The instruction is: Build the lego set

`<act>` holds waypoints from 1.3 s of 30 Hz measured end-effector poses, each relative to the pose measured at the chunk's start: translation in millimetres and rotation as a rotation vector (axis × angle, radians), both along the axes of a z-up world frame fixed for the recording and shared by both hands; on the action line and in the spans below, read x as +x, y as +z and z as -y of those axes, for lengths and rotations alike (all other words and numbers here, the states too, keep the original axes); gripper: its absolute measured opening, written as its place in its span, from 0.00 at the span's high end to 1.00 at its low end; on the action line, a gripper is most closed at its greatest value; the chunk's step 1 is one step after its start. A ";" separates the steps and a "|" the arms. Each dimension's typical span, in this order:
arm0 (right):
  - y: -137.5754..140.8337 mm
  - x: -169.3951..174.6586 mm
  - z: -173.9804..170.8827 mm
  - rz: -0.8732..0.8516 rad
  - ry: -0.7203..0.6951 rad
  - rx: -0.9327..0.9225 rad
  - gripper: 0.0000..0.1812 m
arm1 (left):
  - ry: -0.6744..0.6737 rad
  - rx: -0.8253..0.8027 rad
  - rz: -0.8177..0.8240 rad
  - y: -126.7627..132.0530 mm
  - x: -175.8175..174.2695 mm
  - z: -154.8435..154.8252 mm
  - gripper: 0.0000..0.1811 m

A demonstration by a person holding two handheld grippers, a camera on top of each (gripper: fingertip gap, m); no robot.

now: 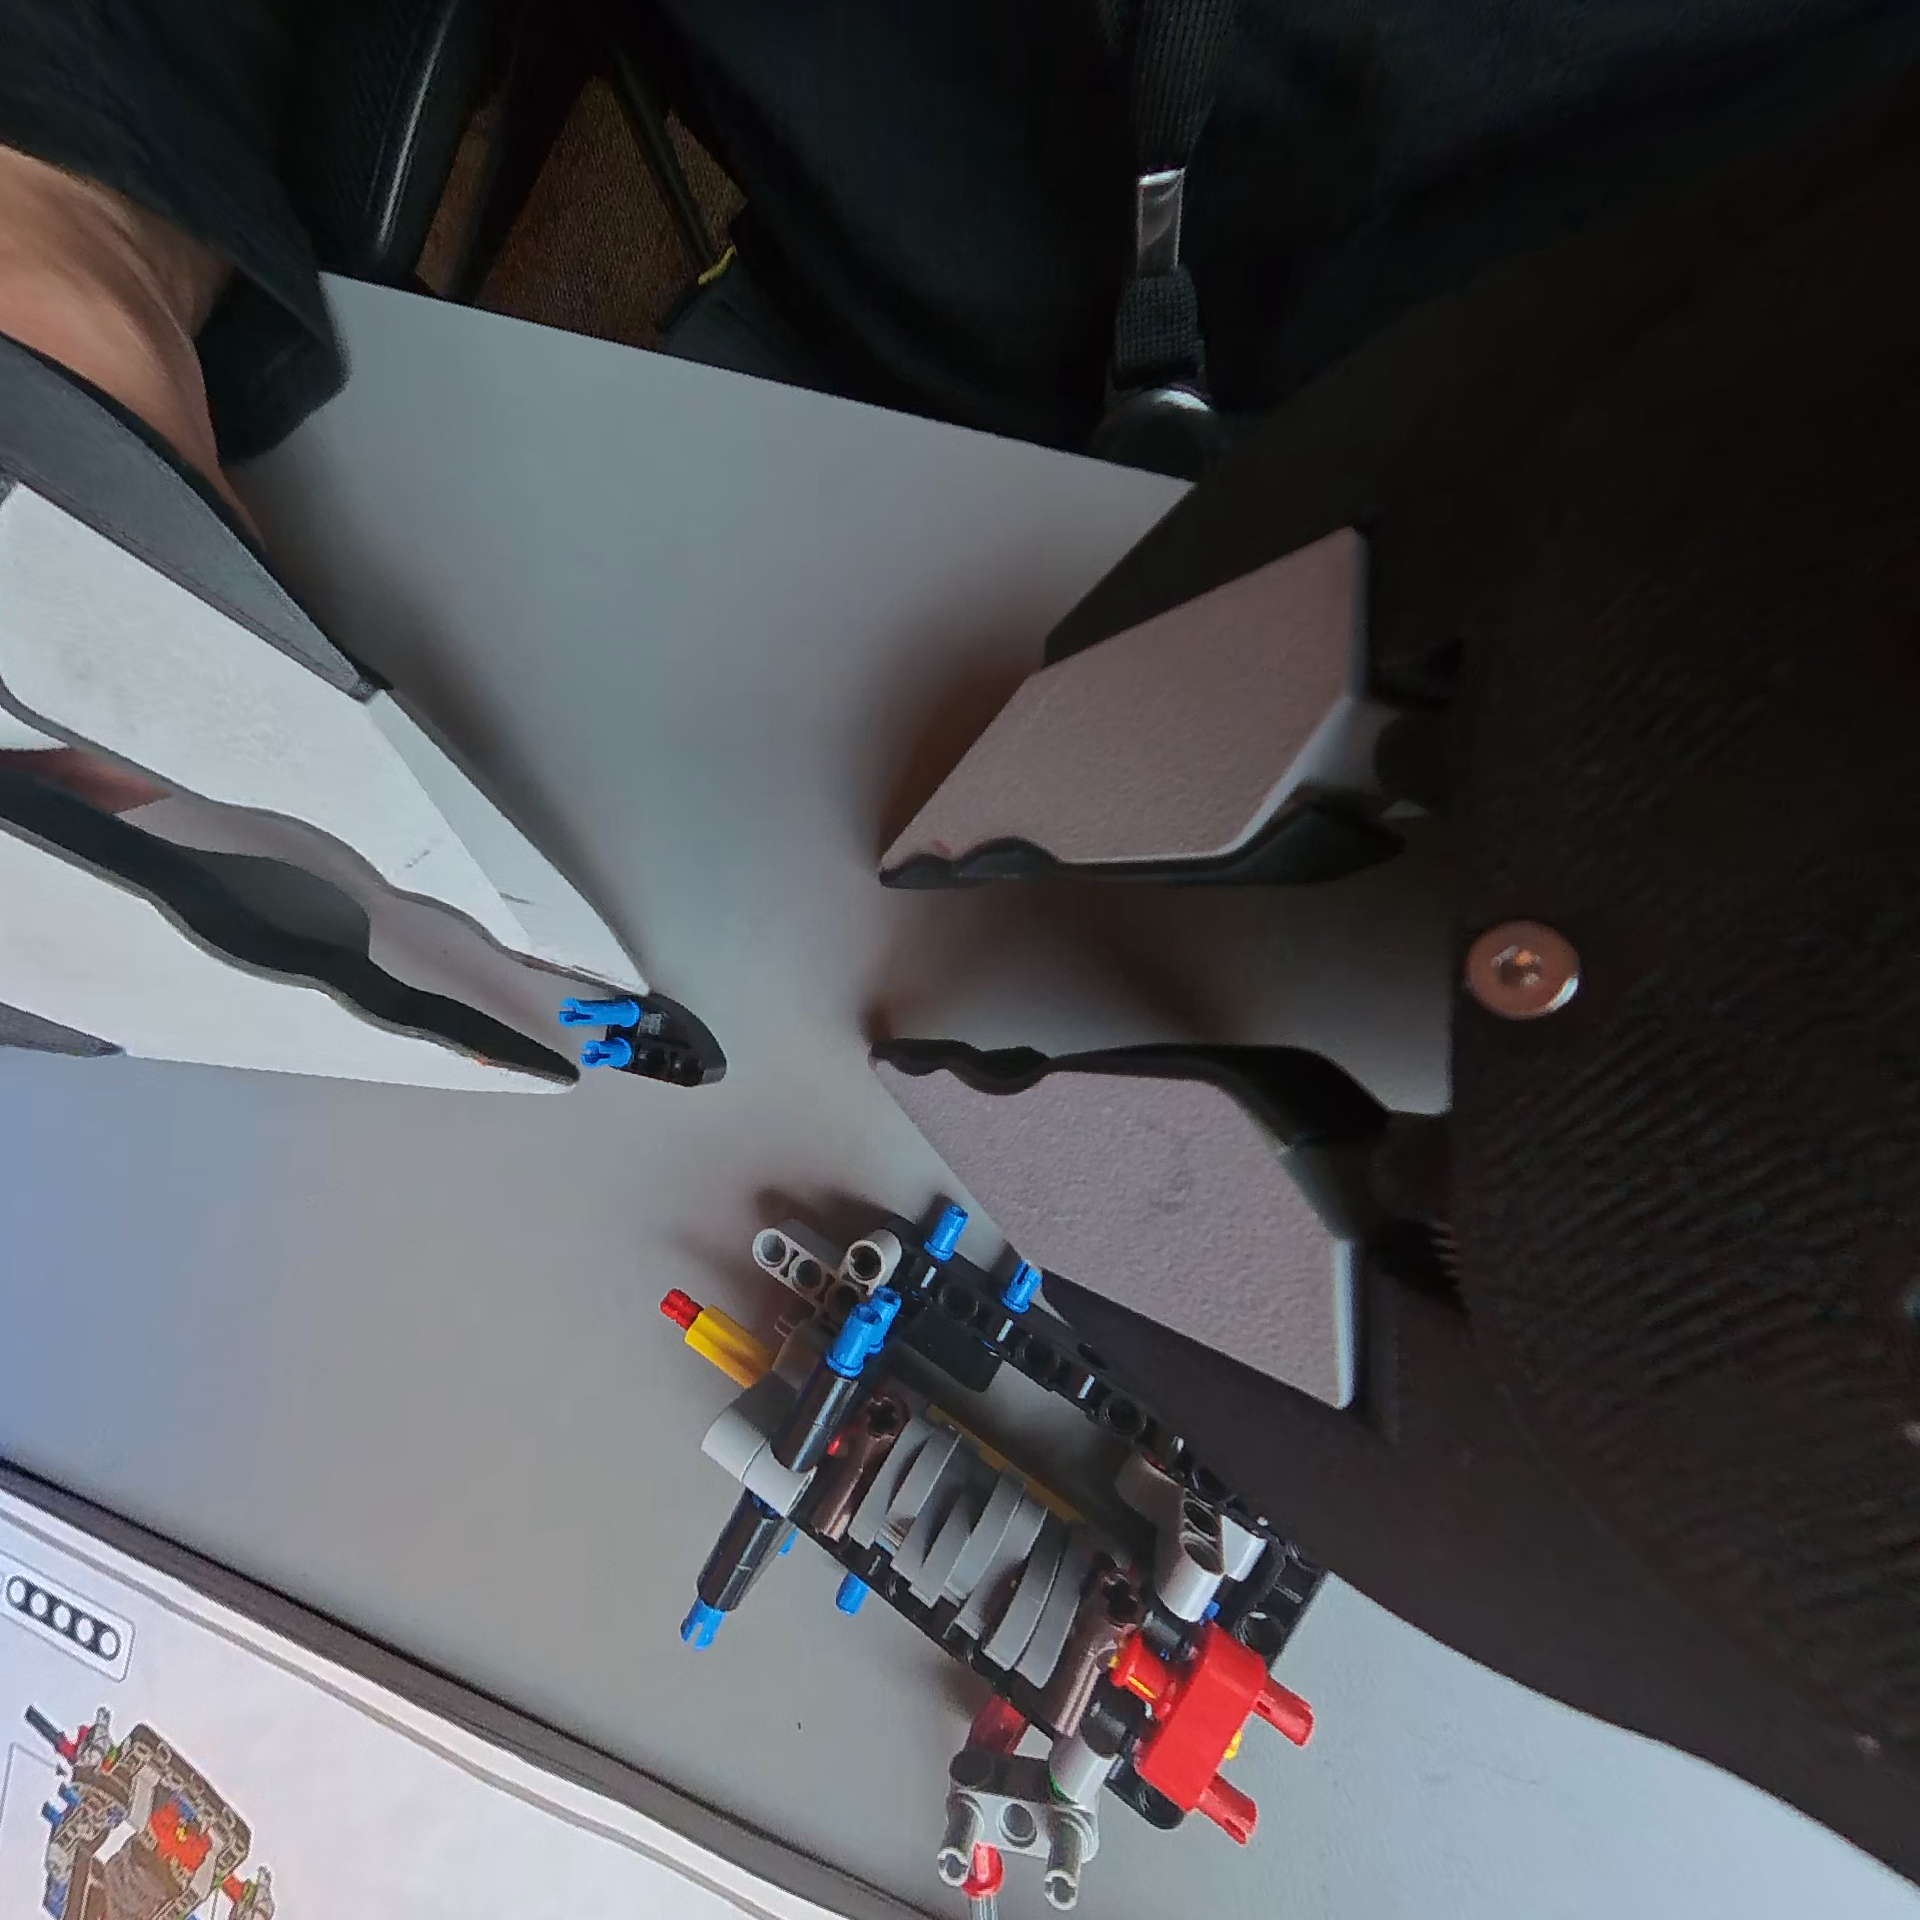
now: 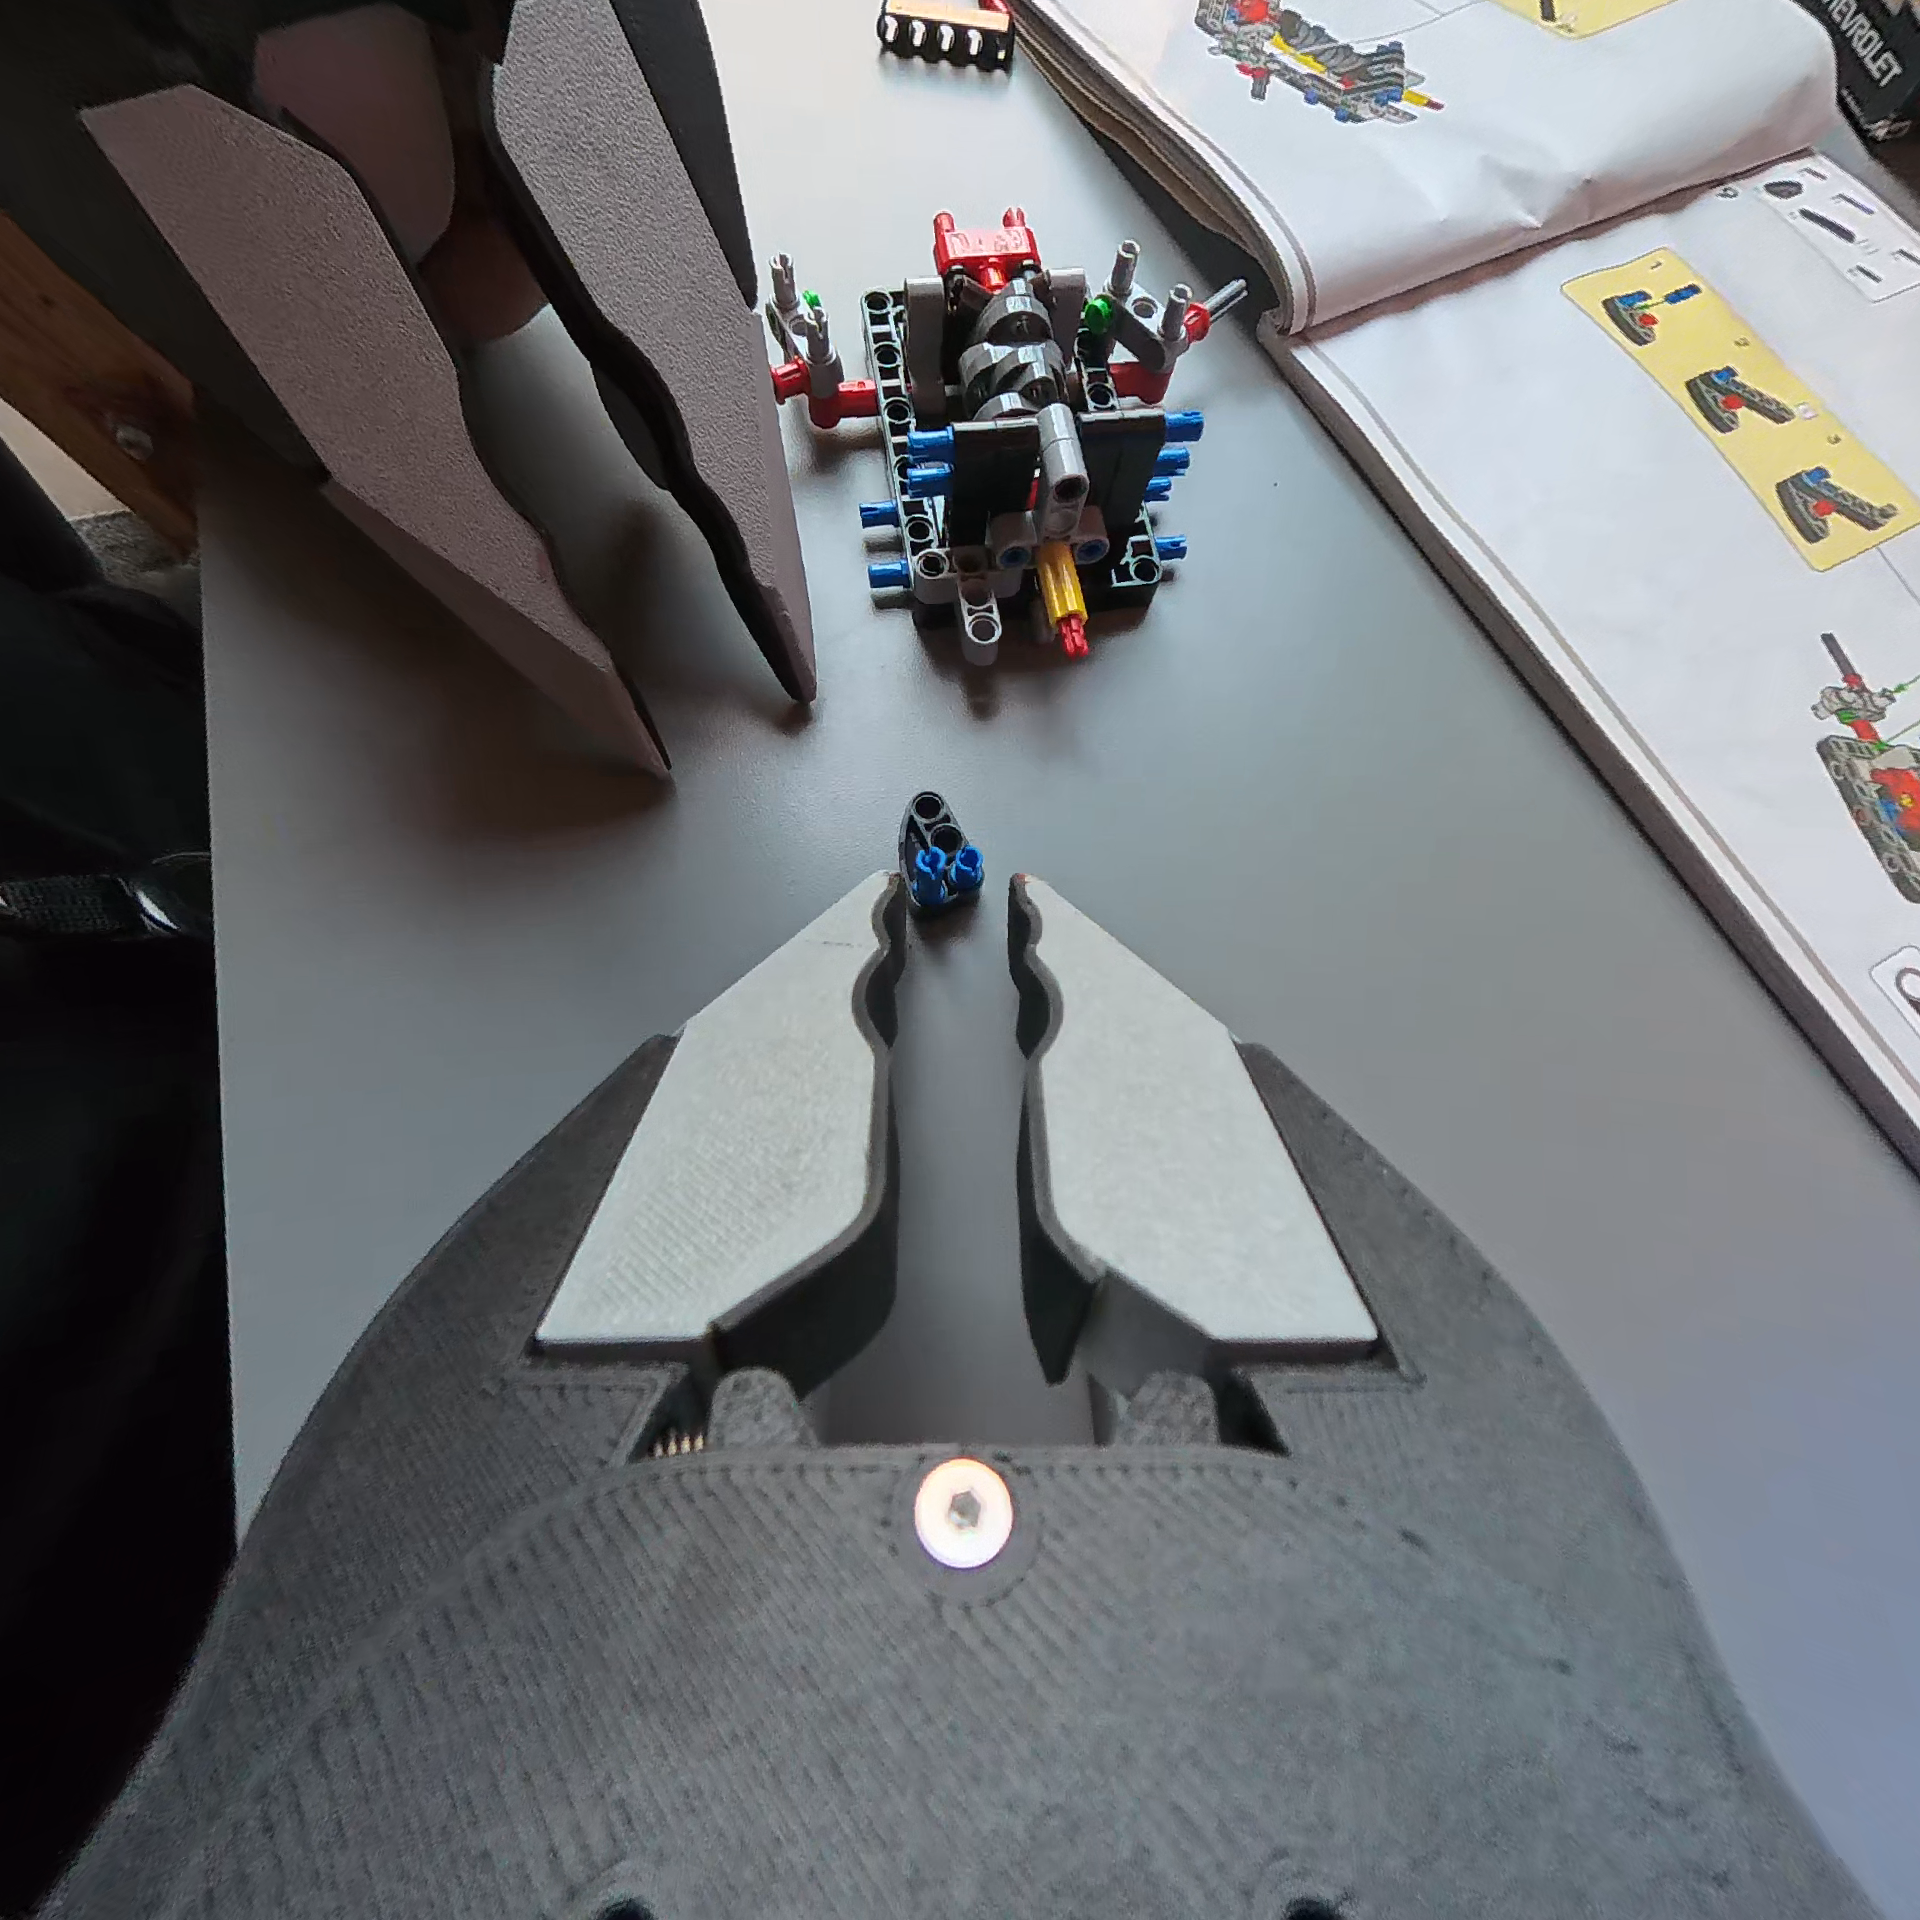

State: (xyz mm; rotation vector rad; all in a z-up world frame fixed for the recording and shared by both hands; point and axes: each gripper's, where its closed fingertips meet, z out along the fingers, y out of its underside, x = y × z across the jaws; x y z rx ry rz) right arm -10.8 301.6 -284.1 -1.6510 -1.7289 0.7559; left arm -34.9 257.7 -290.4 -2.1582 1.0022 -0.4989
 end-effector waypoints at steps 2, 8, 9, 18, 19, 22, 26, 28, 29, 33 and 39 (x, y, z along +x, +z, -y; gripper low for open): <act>-0.5 -0.9 -0.9 0.003 0.002 0.015 0.91 | 0.000 -0.001 0.001 0.0 0.0 0.0 0.86; -0.2 1.3 -8.7 0.002 -0.025 0.030 0.92 | 0.000 -0.003 0.003 0.1 0.0 0.0 0.86; 0.5 2.2 -10.6 -0.002 -0.034 0.027 0.93 | 0.000 -0.004 0.004 0.2 0.0 0.0 0.86; 6.3 3.0 -10.0 -0.041 -0.028 0.031 0.93 | -0.001 0.000 0.000 0.0 0.3 0.1 0.85; 7.7 3.1 -10.1 -0.051 -0.029 0.039 0.93 | -0.001 0.000 0.000 0.0 0.4 0.0 0.85; 13.6 3.6 -11.8 -0.089 -0.039 0.053 0.93 | -0.003 0.001 0.000 0.0 0.6 0.2 0.85; 24.5 4.5 -17.5 -0.158 -0.065 0.073 0.94 | -0.004 -0.003 0.003 0.0 0.9 0.3 0.86; 29.7 5.1 -20.5 -0.190 -0.078 0.078 0.94 | -0.005 -0.006 0.007 0.1 1.0 0.4 0.86; 32.9 5.2 -22.4 -0.209 -0.086 0.086 0.94 | -0.005 -0.007 0.008 0.1 1.0 0.4 0.86; 46.9 6.5 -28.4 -0.284 -0.116 0.113 0.95 | -0.007 -0.011 0.012 0.2 1.5 0.7 0.86; 53.0 9.0 -32.8 -0.325 -0.134 0.103 0.95 | -0.041 -0.004 0.006 0.1 4.6 4.6 0.84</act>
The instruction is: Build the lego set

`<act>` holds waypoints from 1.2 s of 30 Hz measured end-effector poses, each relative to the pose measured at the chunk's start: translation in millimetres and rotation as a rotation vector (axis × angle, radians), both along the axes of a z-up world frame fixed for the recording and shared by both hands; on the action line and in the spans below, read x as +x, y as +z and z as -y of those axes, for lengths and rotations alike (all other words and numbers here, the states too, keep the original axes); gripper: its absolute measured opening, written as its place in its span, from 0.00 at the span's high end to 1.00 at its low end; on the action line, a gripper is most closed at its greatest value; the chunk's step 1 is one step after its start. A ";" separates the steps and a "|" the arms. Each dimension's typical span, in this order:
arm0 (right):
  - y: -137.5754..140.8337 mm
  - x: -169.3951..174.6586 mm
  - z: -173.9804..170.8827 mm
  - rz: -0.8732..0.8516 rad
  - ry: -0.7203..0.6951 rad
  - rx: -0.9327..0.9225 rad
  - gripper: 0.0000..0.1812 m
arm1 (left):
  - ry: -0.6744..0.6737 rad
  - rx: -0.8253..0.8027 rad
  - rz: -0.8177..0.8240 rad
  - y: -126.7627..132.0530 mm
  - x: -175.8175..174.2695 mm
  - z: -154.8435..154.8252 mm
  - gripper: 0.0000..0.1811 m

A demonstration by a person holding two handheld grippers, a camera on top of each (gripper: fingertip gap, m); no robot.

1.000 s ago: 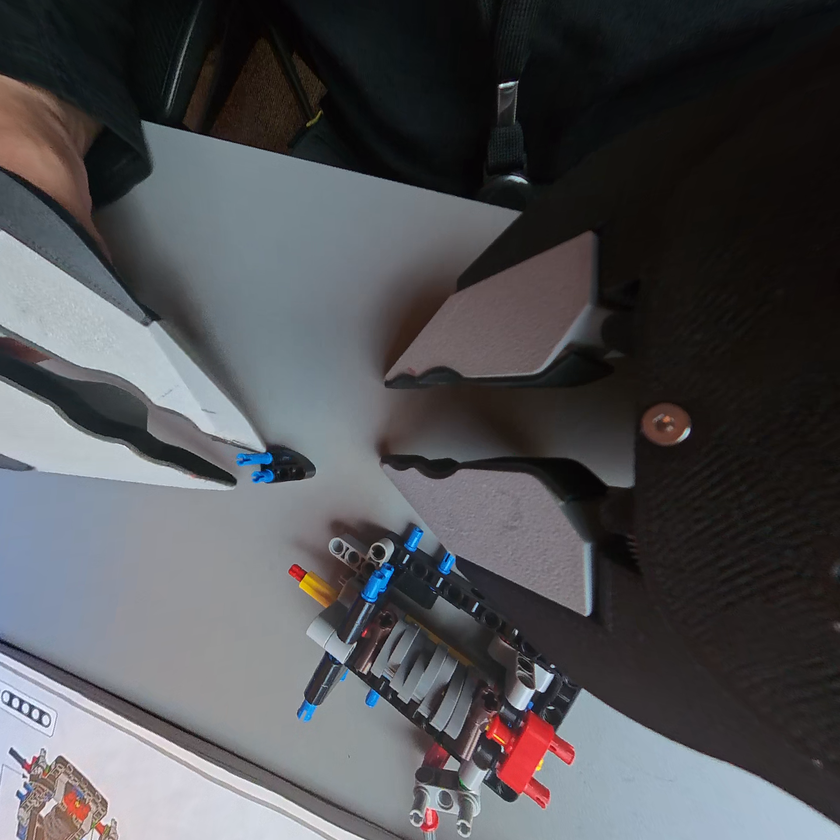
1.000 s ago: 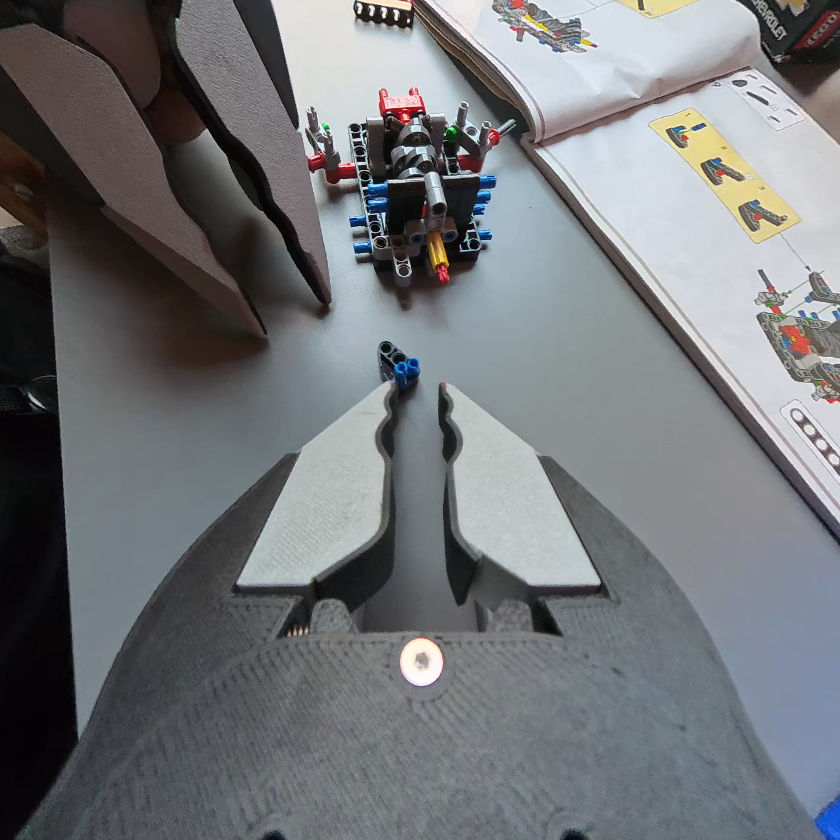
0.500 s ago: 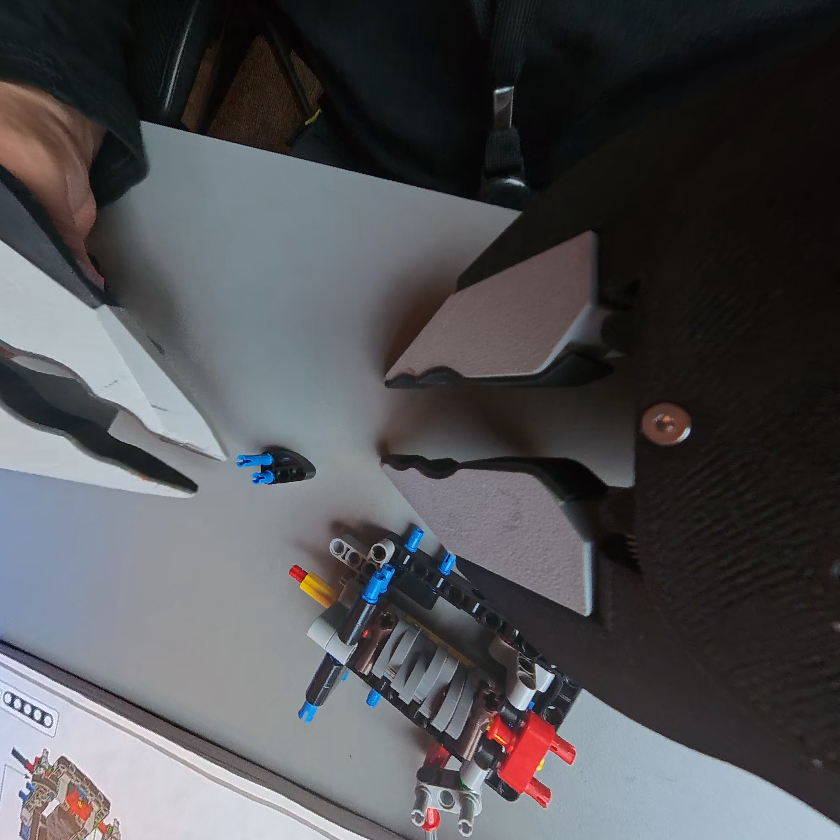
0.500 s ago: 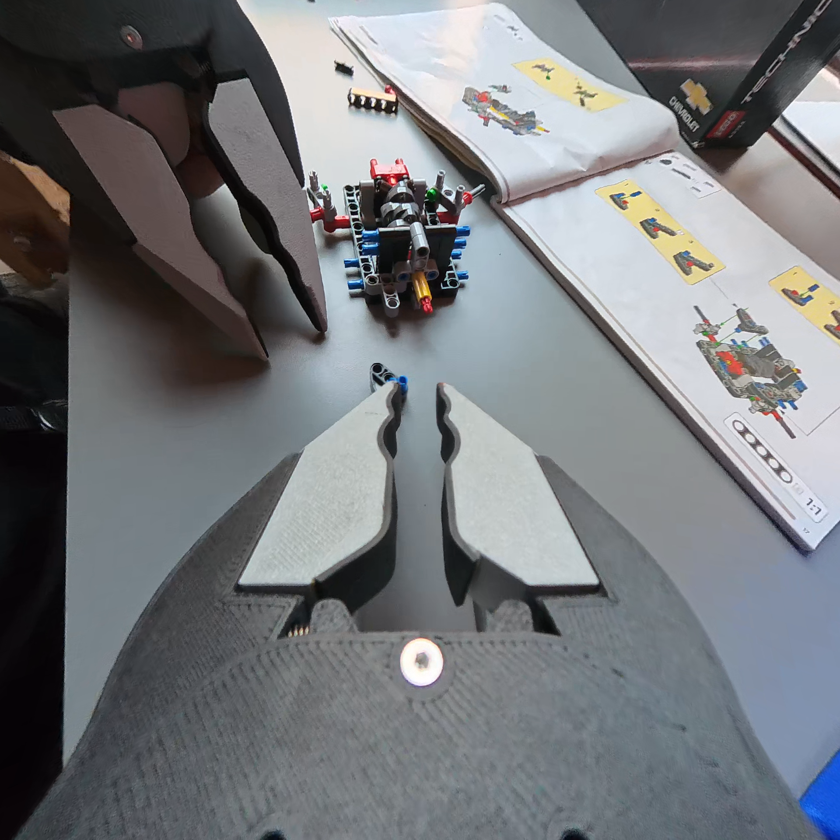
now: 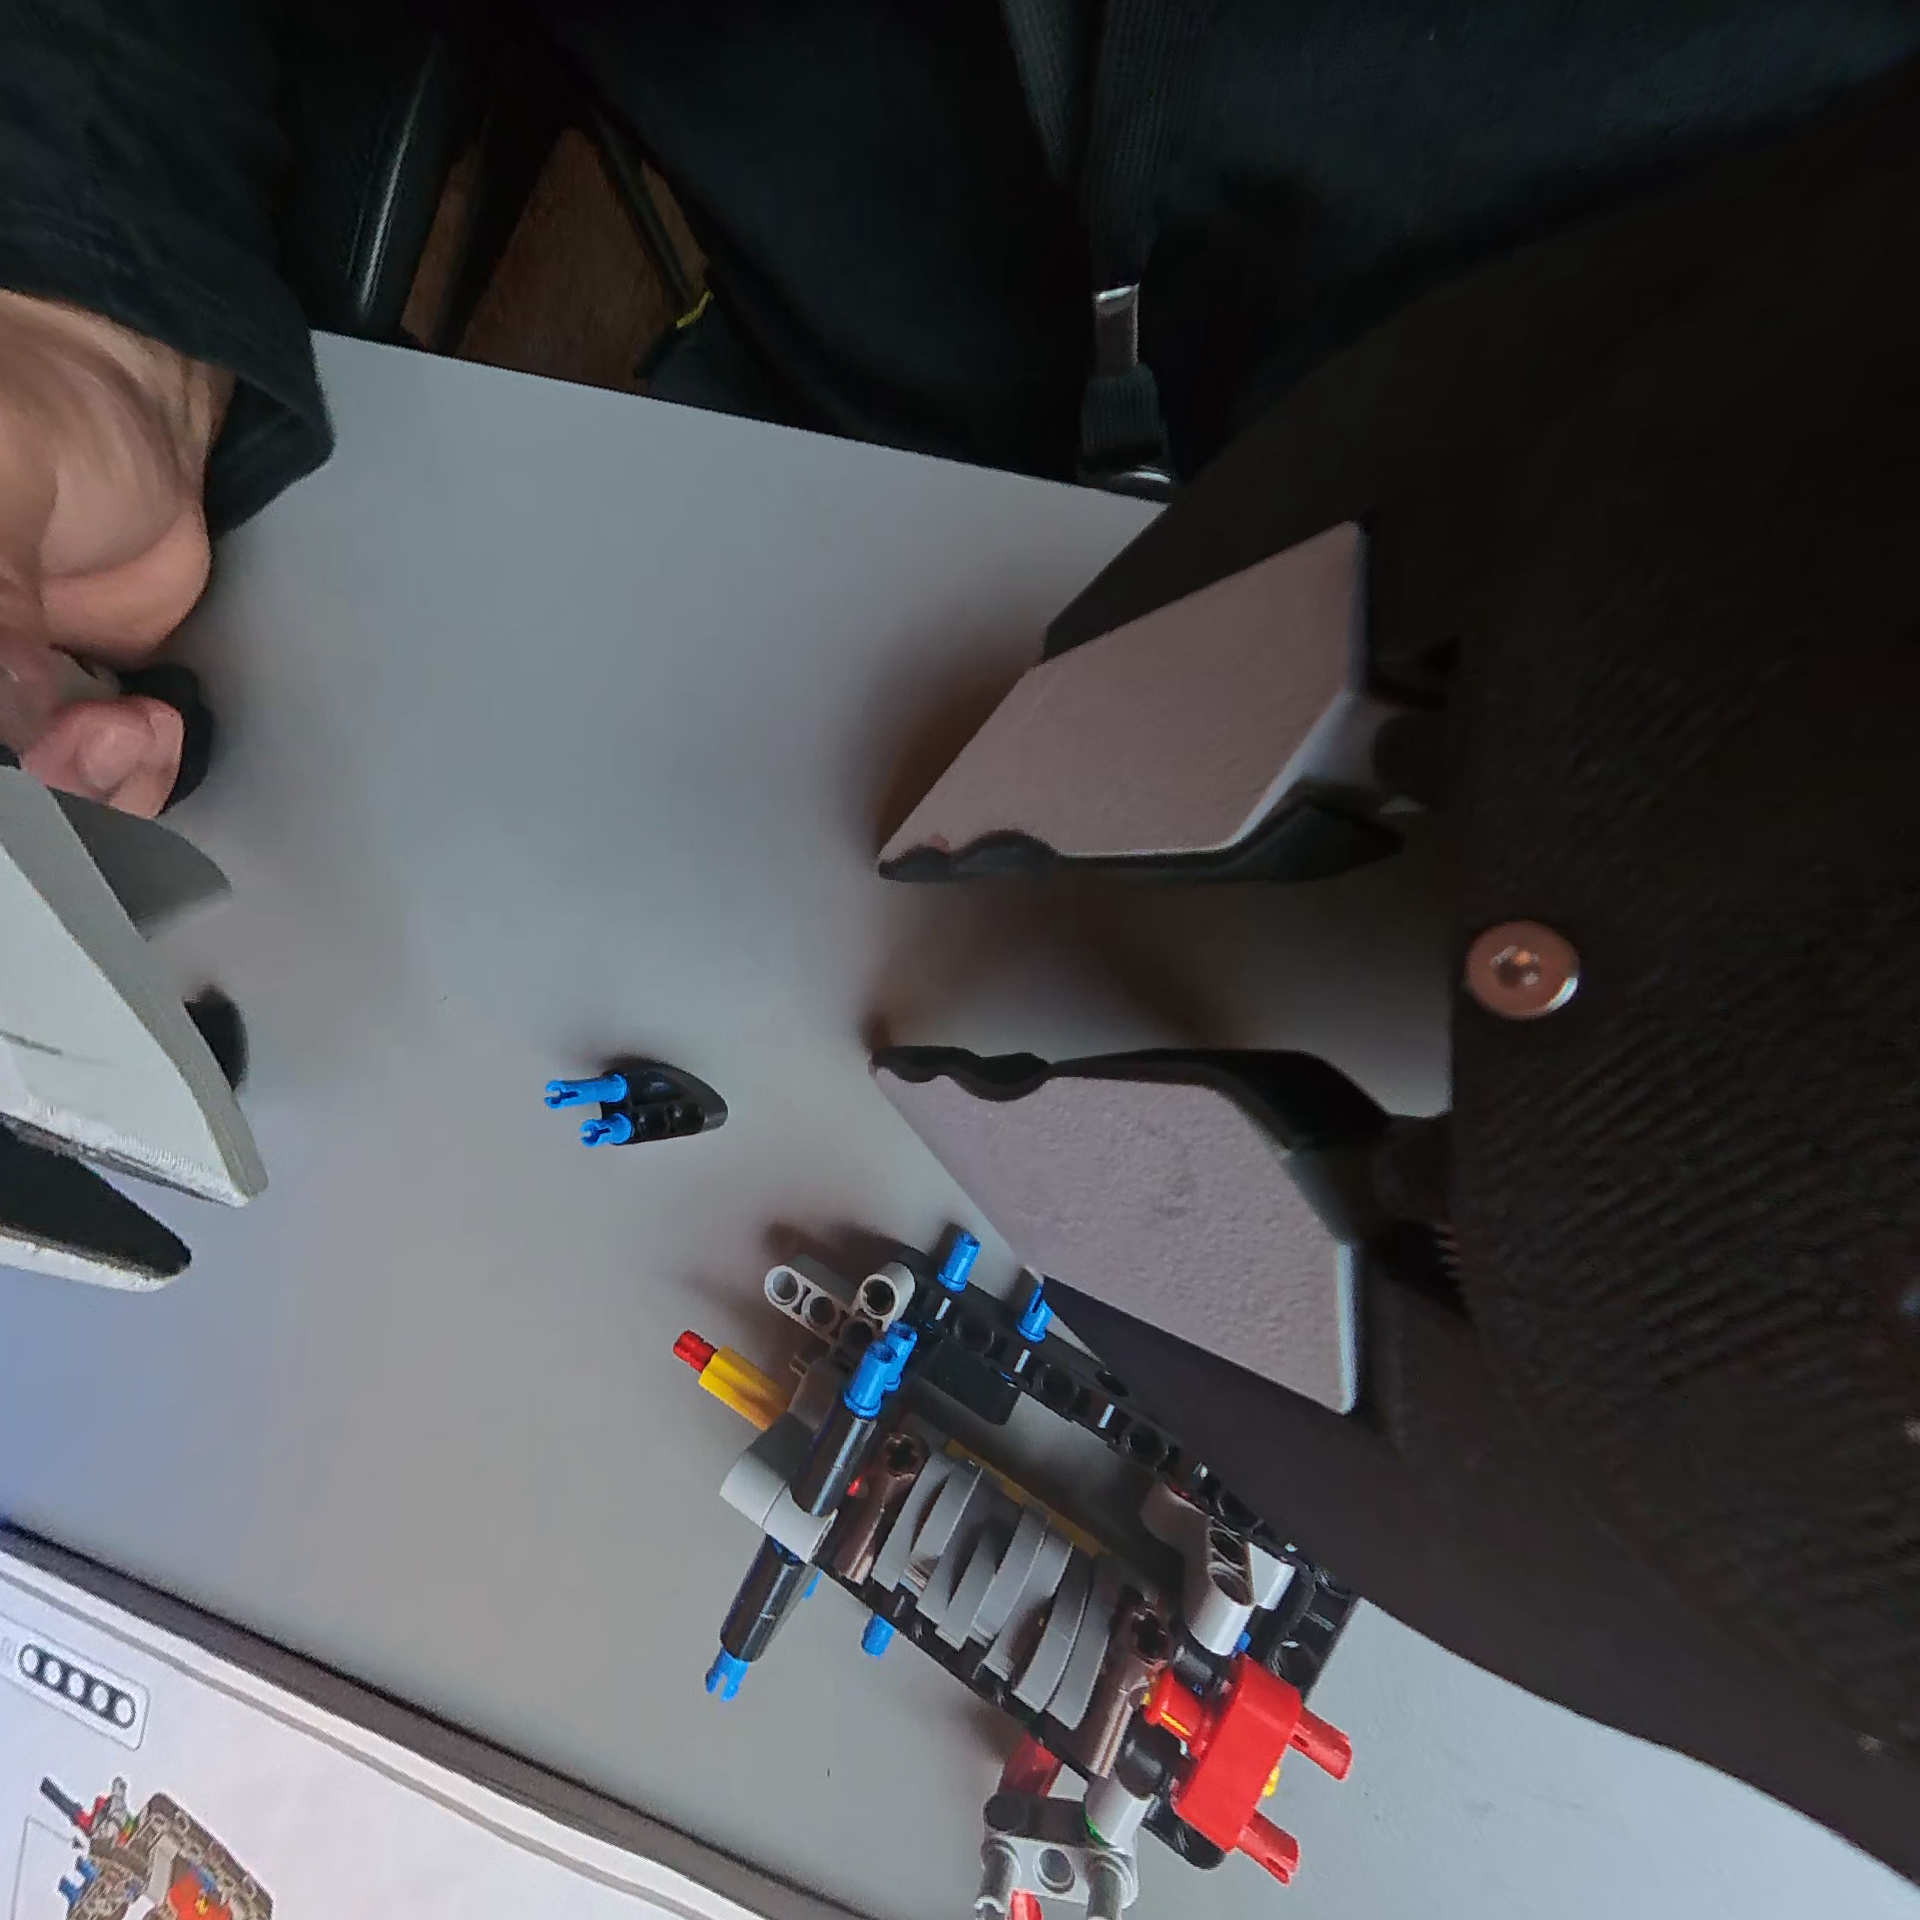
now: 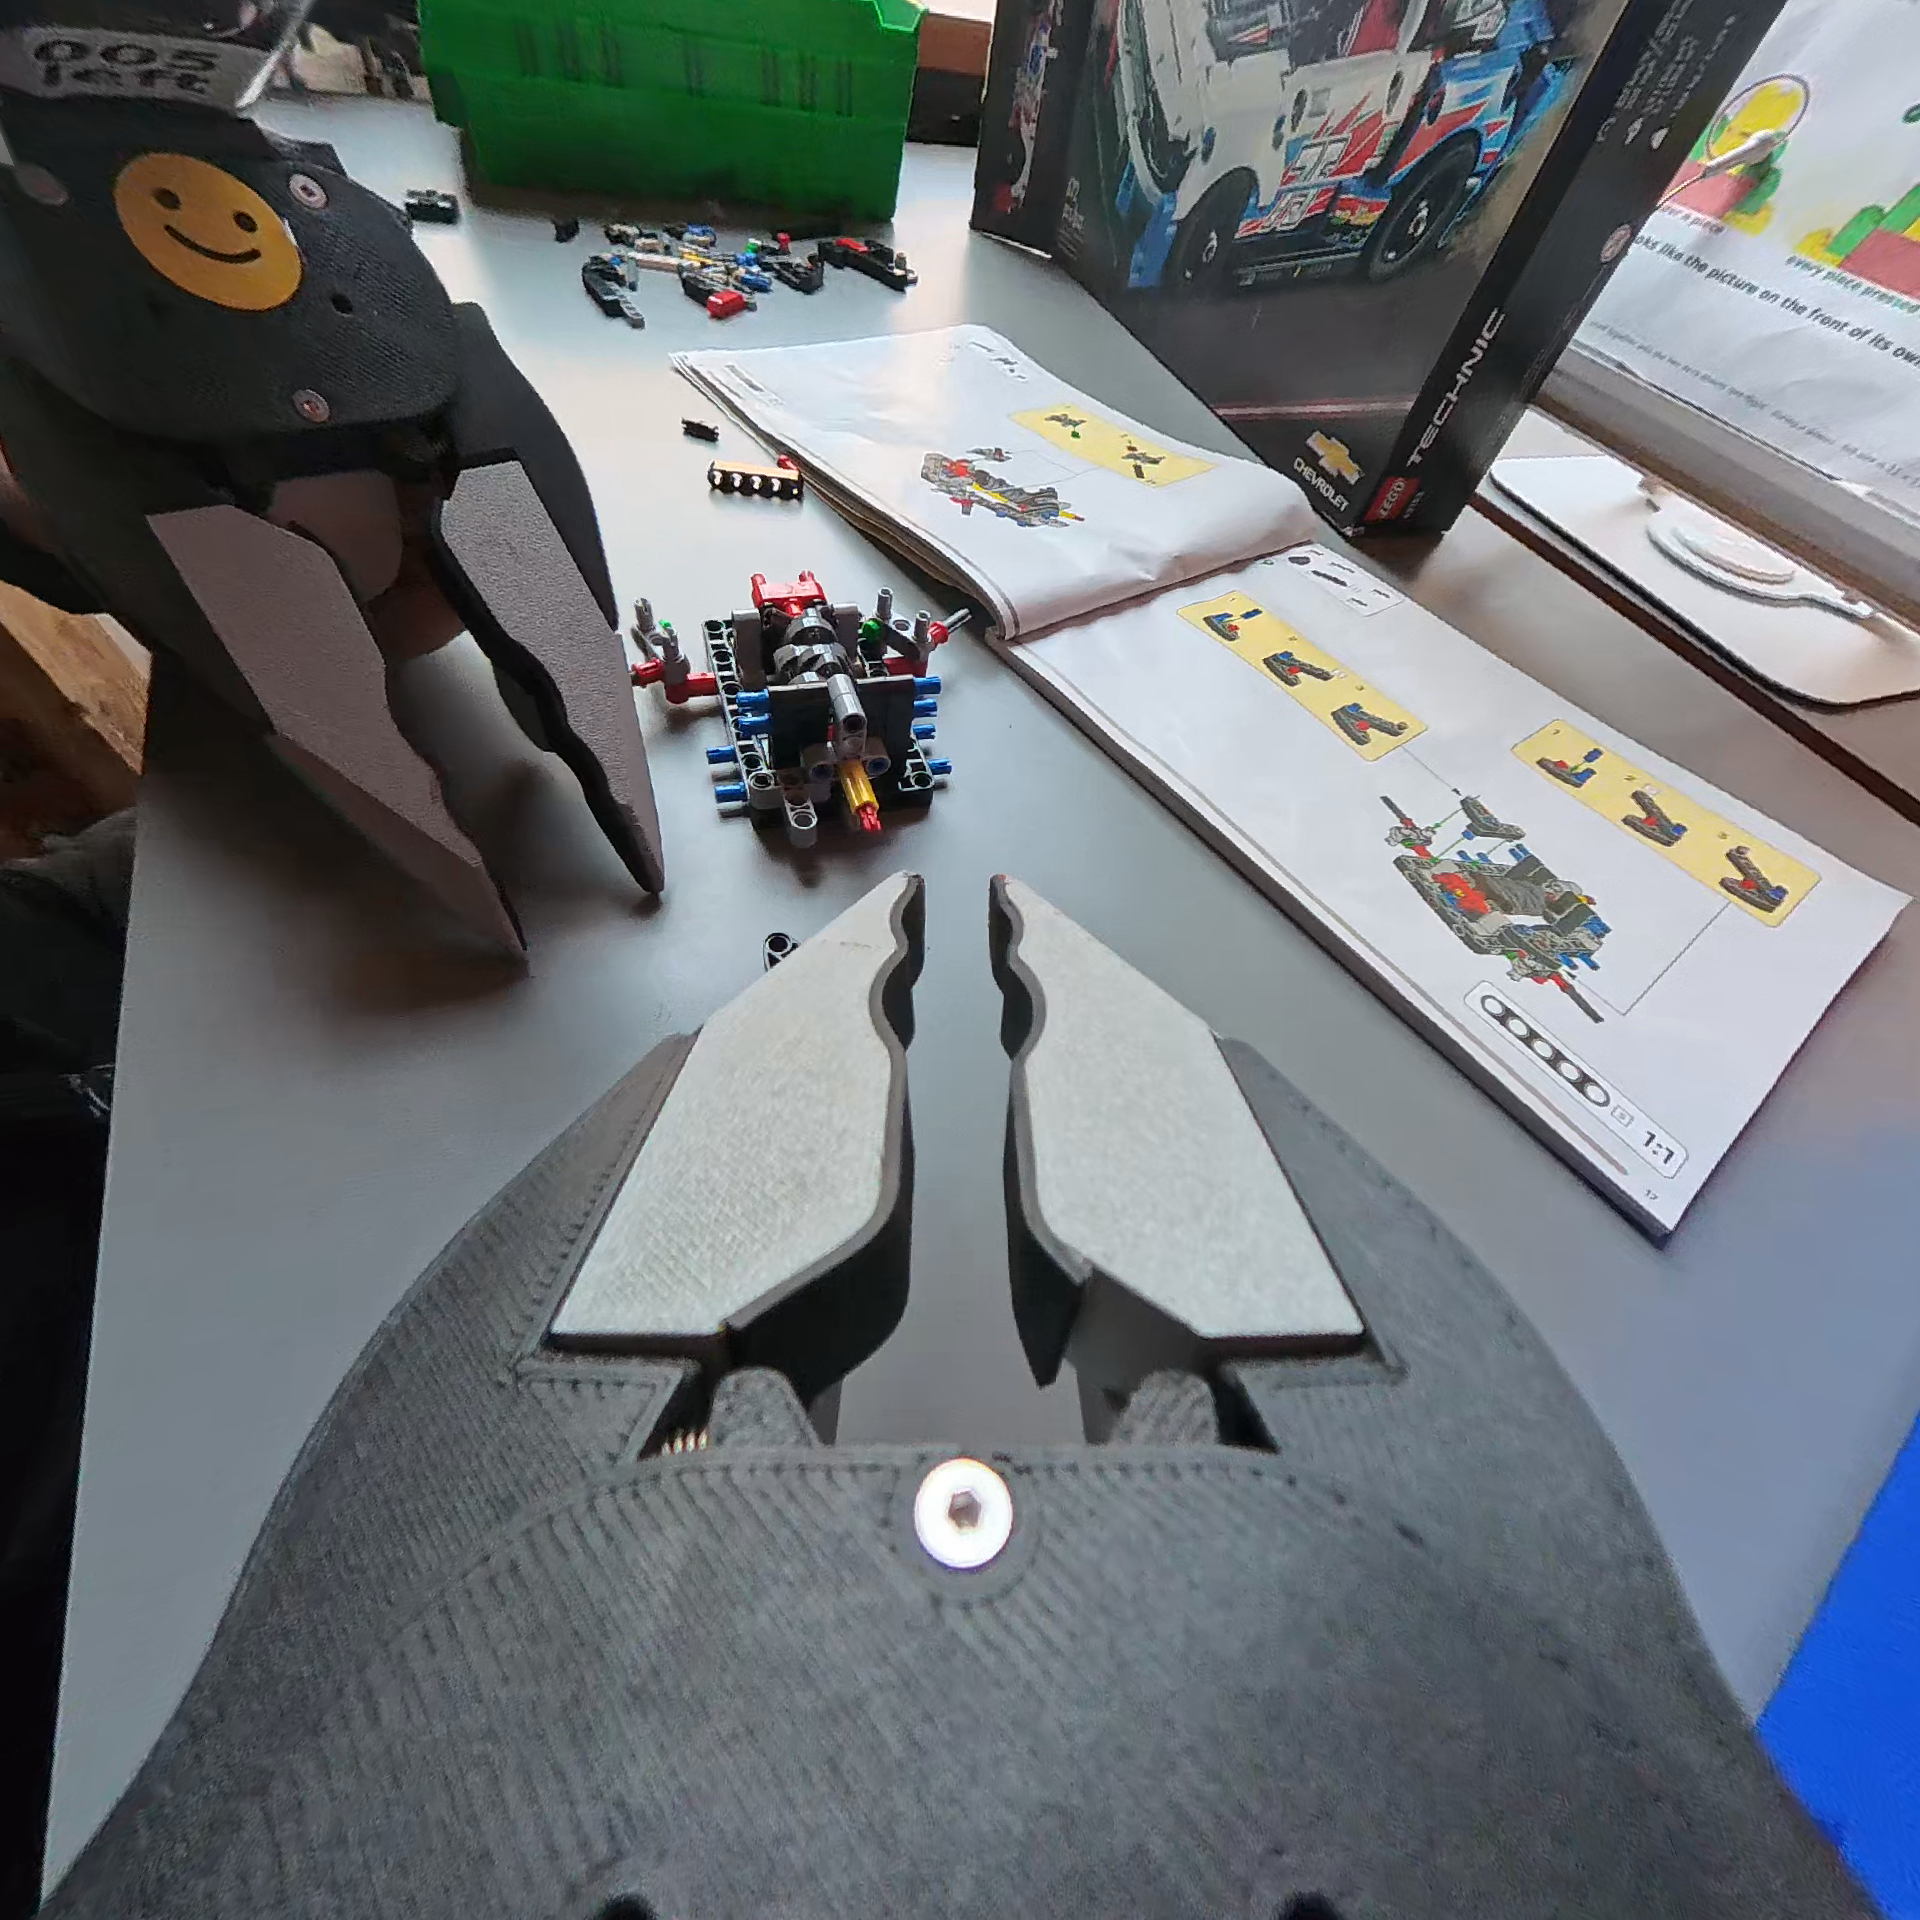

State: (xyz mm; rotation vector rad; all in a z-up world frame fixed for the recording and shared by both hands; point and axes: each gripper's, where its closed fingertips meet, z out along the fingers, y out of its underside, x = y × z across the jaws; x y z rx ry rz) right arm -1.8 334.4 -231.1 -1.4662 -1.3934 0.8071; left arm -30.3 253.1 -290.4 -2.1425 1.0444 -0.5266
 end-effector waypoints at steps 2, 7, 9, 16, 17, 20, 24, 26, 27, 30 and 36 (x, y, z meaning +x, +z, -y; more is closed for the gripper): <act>0.3 0.2 -0.5 -0.003 -0.002 -0.001 0.96 | -0.009 0.006 -0.006 -0.1 0.8 1.2 0.83; 0.6 1.6 0.3 -0.003 -0.002 0.007 0.96 | -0.022 0.064 -0.005 5.5 1.4 4.9 0.88; 0.8 2.2 0.7 -0.007 0.000 0.005 0.96 | -0.008 0.060 0.008 7.0 -2.4 7.9 0.89; 2.9 2.4 3.9 -0.023 0.019 -0.013 0.96 | 0.204 0.117 -0.033 19.3 -74.6 -0.6 0.96; 3.0 2.2 4.3 -0.023 0.021 -0.012 0.97 | 0.258 0.142 -0.068 25.0 -96.9 -6.8 0.96; 2.8 1.4 5.7 -0.021 0.026 -0.012 0.97 | 0.420 0.186 -0.124 47.9 -168.7 -27.5 0.94; 1.9 1.2 6.5 -0.016 0.027 -0.006 0.97 | 0.461 0.168 -0.159 61.4 -230.2 -45.1 0.96; 0.6 1.2 6.6 -0.010 0.026 -0.008 0.97 | 0.369 0.152 -0.207 56.1 -234.6 -47.0 0.97; 0.1 1.1 6.6 -0.008 0.026 -0.009 0.97 | 0.321 0.147 -0.254 50.3 -235.8 -47.5 0.97; -0.8 0.5 6.7 -0.005 0.028 -0.013 0.97 | 0.223 0.125 -0.380 29.8 -242.5 -50.6 0.98; -1.4 0.8 6.1 -0.007 0.028 -0.022 0.97 | 0.151 0.066 -0.389 15.2 -245.7 -51.3 0.99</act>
